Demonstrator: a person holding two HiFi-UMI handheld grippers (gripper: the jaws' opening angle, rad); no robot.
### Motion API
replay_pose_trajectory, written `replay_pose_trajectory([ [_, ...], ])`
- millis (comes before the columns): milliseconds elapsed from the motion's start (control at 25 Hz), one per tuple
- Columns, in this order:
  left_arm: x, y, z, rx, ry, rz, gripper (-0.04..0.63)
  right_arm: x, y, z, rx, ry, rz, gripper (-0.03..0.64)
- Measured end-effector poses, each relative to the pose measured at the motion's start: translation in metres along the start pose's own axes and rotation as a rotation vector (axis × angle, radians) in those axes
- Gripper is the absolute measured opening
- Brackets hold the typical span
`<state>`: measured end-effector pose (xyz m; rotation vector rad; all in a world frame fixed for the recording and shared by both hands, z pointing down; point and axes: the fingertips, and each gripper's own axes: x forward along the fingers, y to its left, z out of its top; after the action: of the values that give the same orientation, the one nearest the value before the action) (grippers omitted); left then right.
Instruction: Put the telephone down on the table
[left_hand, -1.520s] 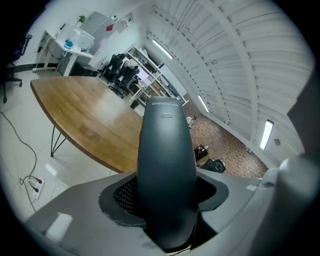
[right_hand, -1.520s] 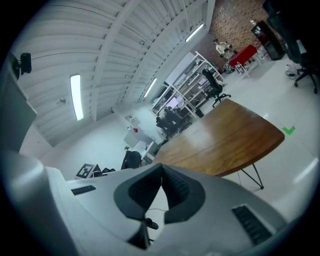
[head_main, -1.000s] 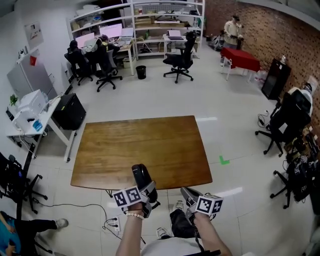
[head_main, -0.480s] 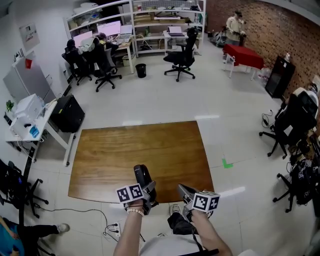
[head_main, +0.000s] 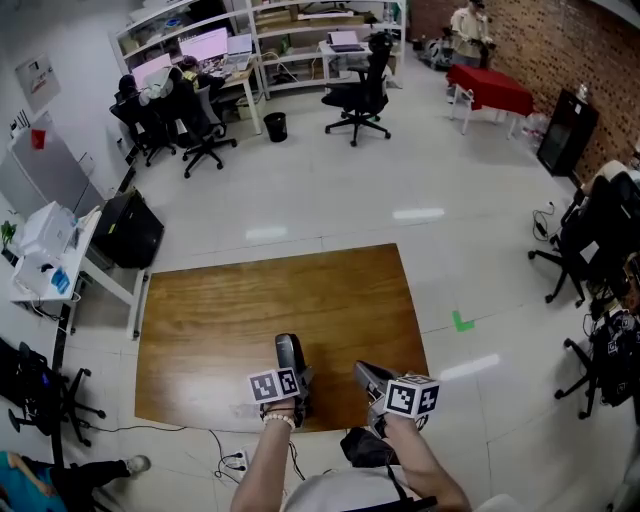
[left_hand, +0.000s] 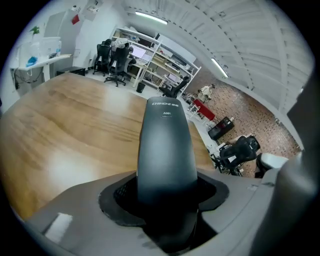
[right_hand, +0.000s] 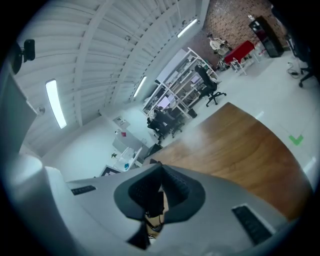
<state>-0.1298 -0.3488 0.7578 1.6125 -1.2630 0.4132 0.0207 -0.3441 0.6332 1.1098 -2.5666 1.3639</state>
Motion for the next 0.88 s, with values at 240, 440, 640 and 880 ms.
replay_pose_trajectory([
  [240,0.036,0.025,0.007,0.044,0.086,0.137,0.281,0.024,-0.009,0.014,0.023,0.028,0.015,0.006],
  [440,0.054,0.044,0.002,0.046,0.137,0.239,0.281,0.035,-0.016,0.020,0.040,0.042,0.023,0.006],
  [640,0.059,0.047,-0.002,0.069,0.191,0.295,0.279,0.043,-0.018,0.021,0.055,0.056,0.028,0.006],
  [880,0.064,0.046,-0.007,0.089,0.234,0.338,0.281,0.044,-0.025,0.028,0.073,0.045,0.029,0.006],
])
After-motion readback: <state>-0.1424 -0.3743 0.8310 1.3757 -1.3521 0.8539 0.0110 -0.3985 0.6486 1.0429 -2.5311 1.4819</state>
